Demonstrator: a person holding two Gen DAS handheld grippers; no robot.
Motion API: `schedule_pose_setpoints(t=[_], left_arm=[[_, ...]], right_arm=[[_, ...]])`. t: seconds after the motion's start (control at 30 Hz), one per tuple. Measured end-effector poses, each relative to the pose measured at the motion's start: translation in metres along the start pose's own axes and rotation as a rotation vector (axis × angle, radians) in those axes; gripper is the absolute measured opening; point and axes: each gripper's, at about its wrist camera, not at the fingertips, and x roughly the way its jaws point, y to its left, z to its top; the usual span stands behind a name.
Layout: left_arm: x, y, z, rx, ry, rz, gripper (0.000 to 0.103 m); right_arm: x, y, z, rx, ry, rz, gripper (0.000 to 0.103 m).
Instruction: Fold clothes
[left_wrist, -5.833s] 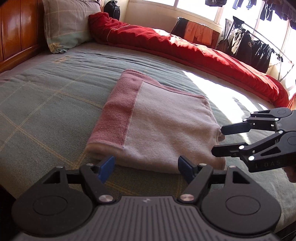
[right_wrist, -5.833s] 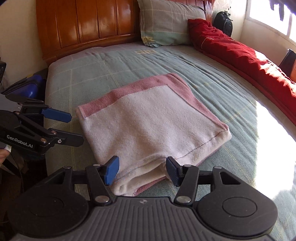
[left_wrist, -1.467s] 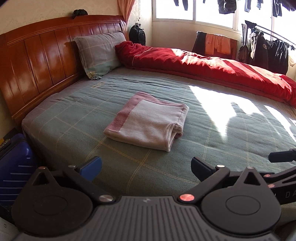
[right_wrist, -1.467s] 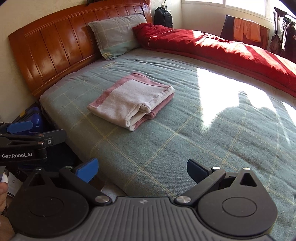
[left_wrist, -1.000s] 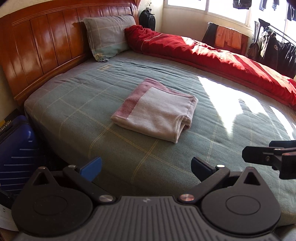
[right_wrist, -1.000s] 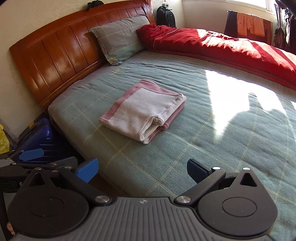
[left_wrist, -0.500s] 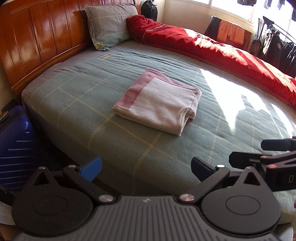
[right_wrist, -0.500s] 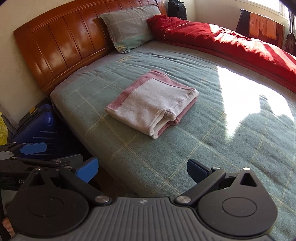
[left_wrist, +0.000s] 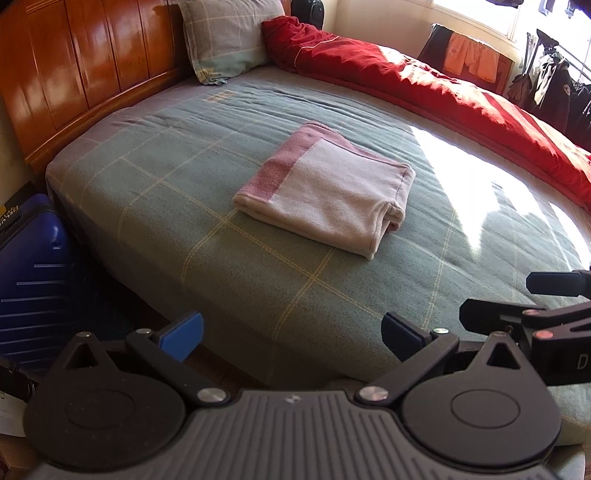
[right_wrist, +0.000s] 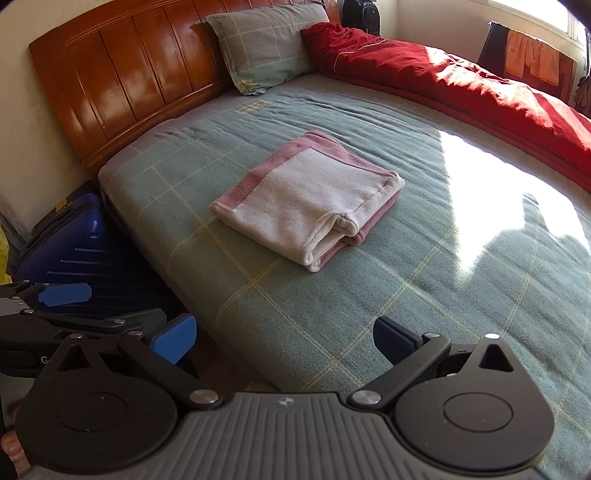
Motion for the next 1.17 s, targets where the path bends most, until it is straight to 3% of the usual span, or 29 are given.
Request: schedule_pose_setpoints(t=[1.17], left_arm=[[-0.0004,-0.0007,0.0018,0.008,-0.009,0.020,0.102]], right_arm=[[-0.0022,0.0010,-0.0011,-0.013,-0.005,-0.009,0.103]])
